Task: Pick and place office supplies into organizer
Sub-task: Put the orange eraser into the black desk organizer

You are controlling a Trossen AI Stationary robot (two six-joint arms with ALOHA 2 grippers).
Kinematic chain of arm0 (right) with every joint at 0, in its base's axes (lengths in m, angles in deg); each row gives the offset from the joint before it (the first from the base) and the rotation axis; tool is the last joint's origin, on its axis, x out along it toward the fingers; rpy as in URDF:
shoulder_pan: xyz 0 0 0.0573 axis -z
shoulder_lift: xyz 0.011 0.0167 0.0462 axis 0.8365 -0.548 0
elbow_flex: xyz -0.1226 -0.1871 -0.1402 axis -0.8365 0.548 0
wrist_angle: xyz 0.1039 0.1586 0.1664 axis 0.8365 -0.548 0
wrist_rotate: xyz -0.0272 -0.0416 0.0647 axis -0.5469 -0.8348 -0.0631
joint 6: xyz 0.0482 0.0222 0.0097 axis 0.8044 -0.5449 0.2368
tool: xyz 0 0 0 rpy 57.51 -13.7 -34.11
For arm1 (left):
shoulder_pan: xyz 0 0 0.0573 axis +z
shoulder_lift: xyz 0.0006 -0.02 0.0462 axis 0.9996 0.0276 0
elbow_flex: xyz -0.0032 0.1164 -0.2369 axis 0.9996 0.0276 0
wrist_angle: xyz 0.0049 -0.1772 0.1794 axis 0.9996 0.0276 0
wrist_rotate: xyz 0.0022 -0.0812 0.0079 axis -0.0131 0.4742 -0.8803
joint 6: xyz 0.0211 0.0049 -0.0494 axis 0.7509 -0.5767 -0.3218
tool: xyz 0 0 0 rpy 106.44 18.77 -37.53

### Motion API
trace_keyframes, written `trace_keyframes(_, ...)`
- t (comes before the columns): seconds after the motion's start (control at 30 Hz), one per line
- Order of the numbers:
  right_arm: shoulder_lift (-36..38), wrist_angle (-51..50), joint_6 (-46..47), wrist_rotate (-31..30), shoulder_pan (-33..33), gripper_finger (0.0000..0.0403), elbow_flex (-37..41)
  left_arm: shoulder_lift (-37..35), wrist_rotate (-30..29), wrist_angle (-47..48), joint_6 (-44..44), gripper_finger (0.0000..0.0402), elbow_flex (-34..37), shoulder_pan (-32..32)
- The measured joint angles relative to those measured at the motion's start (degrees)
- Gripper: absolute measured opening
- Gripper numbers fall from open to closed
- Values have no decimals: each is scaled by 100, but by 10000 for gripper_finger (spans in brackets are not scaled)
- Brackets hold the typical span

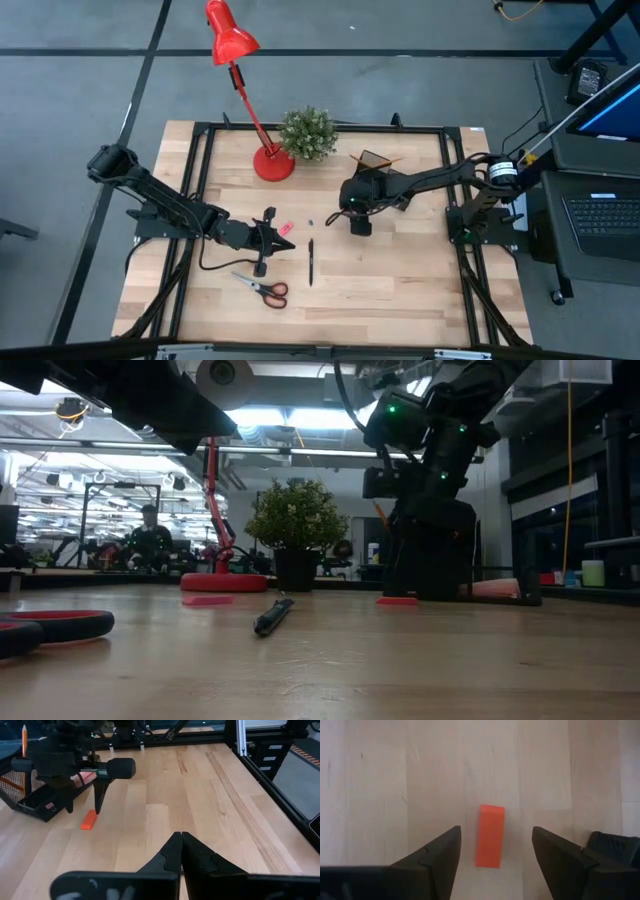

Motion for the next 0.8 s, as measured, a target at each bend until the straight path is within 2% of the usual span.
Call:
trace_keyframes(0.37, -265, -54, -42, 4, 105, 222, 3, 0, 2, 48, -2, 3, -2, 0)
trace_keyframes(0.8, -402, 62, 42, 490, 112, 215, 4, 0, 2, 67, 3, 3, -2, 0)
